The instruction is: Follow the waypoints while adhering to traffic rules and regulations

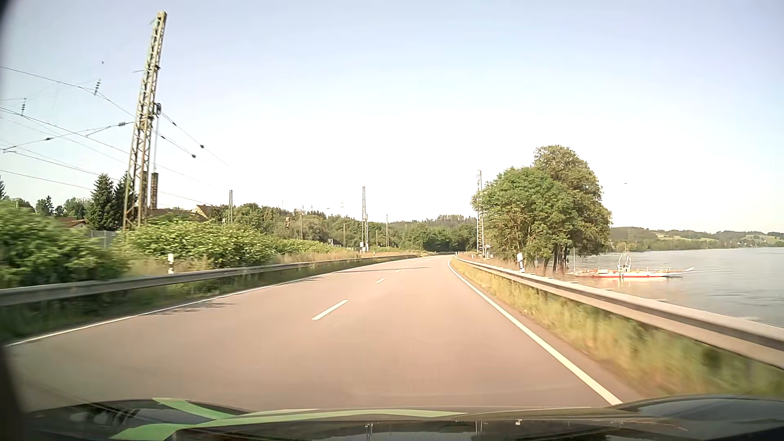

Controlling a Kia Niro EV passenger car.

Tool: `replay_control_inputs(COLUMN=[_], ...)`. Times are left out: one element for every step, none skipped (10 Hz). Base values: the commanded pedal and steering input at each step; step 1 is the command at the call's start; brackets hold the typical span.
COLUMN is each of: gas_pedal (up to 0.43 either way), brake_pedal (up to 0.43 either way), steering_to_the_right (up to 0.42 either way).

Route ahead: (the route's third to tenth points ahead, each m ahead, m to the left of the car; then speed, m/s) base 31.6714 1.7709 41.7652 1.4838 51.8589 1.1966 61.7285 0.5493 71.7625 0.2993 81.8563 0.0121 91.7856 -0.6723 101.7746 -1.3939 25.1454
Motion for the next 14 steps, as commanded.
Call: replay_control_inputs(gas_pedal=[0.197,0.197,0.197,0.197,0.197,0.197,0.197,0.197,0.197,0.197,0.197,0.197,0.197,0.197], brake_pedal=[0.0,0.0,0.0,0.0,0.0,0.0,0.0,0.0,0.0,0.0,0.0,0.0,0.0,0.0], steering_to_the_right=[-0.001,0.0,0.001,0.001,0.001,0.002,0.003,0.004,0.005,0.005,0.005,0.005,0.005,0.006])
